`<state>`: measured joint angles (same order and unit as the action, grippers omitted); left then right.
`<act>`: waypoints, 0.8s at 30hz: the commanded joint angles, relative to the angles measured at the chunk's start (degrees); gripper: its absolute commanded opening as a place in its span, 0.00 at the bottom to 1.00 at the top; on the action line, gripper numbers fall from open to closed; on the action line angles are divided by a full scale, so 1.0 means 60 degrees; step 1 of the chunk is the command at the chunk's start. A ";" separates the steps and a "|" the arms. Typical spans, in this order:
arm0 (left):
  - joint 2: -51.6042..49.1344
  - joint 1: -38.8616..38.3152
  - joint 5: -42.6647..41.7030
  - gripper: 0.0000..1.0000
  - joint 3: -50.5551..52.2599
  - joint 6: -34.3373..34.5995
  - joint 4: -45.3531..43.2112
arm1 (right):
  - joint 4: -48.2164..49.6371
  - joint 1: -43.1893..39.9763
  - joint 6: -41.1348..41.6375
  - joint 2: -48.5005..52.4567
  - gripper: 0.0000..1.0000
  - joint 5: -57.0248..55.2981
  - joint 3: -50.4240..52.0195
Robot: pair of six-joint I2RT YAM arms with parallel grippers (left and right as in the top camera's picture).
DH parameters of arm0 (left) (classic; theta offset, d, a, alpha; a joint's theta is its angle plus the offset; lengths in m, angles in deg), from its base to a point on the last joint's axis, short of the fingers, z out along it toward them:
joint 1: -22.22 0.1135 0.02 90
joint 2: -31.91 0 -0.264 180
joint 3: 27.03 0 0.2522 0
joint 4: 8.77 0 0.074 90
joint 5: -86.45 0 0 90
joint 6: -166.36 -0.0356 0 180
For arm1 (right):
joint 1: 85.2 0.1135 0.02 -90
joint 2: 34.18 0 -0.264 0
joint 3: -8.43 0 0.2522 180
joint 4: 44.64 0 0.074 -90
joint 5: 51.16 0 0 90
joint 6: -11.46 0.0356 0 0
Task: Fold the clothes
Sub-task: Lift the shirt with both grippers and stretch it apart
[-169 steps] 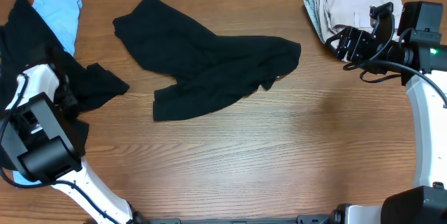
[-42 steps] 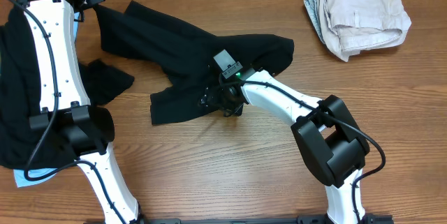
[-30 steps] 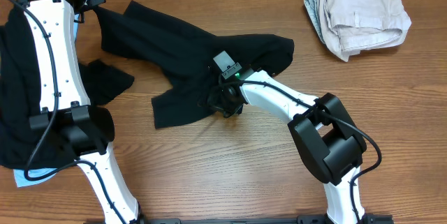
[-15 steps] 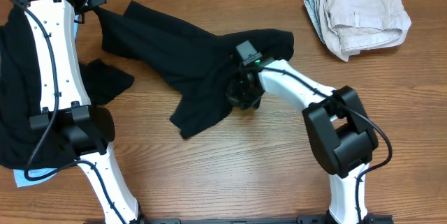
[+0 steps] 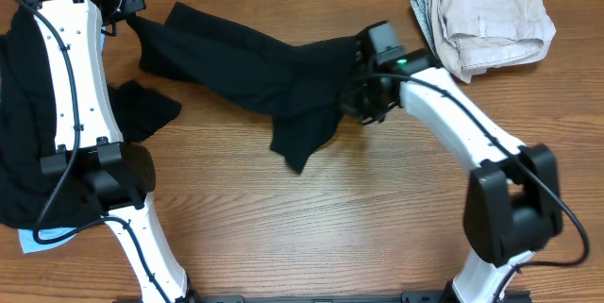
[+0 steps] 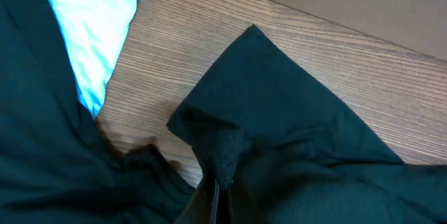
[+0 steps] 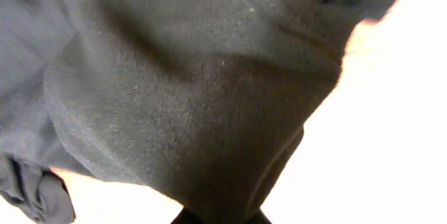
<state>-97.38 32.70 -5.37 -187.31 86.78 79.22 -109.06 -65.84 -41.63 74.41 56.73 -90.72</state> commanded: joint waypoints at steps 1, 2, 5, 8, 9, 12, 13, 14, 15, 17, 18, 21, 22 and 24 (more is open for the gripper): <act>0.0189 -0.0076 -0.0135 0.04 -0.0127 -0.0022 0.0084 | -0.0175 -0.0707 -0.0688 -0.0871 0.04 0.0106 -0.0106; 0.0251 -0.0076 -0.0135 0.04 -0.0127 -0.0025 0.0102 | -0.0208 -0.0911 -0.0867 -0.1049 0.04 0.0219 -0.0106; 0.0543 -0.0073 -0.0135 0.04 -0.0127 -0.0066 0.0157 | -0.0248 -0.1581 -0.1239 -0.1632 0.04 0.0652 -0.0113; 0.0994 -0.0076 -0.0157 0.04 -0.0127 -0.0127 0.0146 | -0.0437 -0.2324 -0.1643 -0.2324 0.04 0.1053 -0.0397; 0.1158 -0.0076 -0.0204 0.04 -0.0127 -0.0131 0.0138 | -0.0557 -0.2477 -0.1738 -0.2488 0.04 0.1078 -0.0546; 0.1625 -0.0076 -0.0495 0.04 -0.0127 -0.0127 0.0149 | -0.1071 -0.2758 -0.2080 -0.2878 0.04 0.1031 -0.1122; 0.1785 -0.0076 -0.0667 0.04 -0.0127 -0.0131 0.0168 | -0.1279 -0.2798 -0.2248 -0.2962 0.04 0.1027 -0.1351; 0.2018 -0.0091 -0.0936 0.04 -0.0127 -0.0127 0.0270 | -0.1647 -0.2809 -0.2412 -0.3034 0.04 0.1031 -0.1745; 0.2113 -0.0127 -0.1035 0.04 -0.0127 -0.0131 0.0342 | -0.1836 -0.2809 -0.2437 -0.3045 0.04 0.1020 -0.1923; 0.2211 -0.0197 -0.1155 0.04 -0.0127 -0.0244 0.0488 | -0.2277 -0.2809 -0.2528 -0.3045 0.04 0.1016 -0.2299; 0.2259 -0.0211 -0.1188 0.04 -0.0127 -0.0284 0.0546 | -0.2579 -0.2812 -0.2670 -0.3045 0.04 0.1016 -0.2561; 0.2568 -0.0317 -0.1206 0.04 -0.0127 -0.0637 0.0619 | -0.3668 -0.2812 -0.2878 -0.3122 0.04 0.0565 -0.3781; 0.2681 -0.0317 -0.1202 0.04 -0.0127 -0.0641 0.0590 | -0.3963 -0.2812 -0.2914 -0.3155 0.04 0.0364 -0.4156; 0.3045 -0.0317 -0.1191 0.04 -0.0127 -0.0674 0.0492 | -0.4608 -0.2812 -0.2911 -0.3253 0.04 -0.0211 -0.5002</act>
<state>-83.35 31.28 -11.58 -187.31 84.96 82.98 -133.91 -82.48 -57.22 57.48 60.80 -111.96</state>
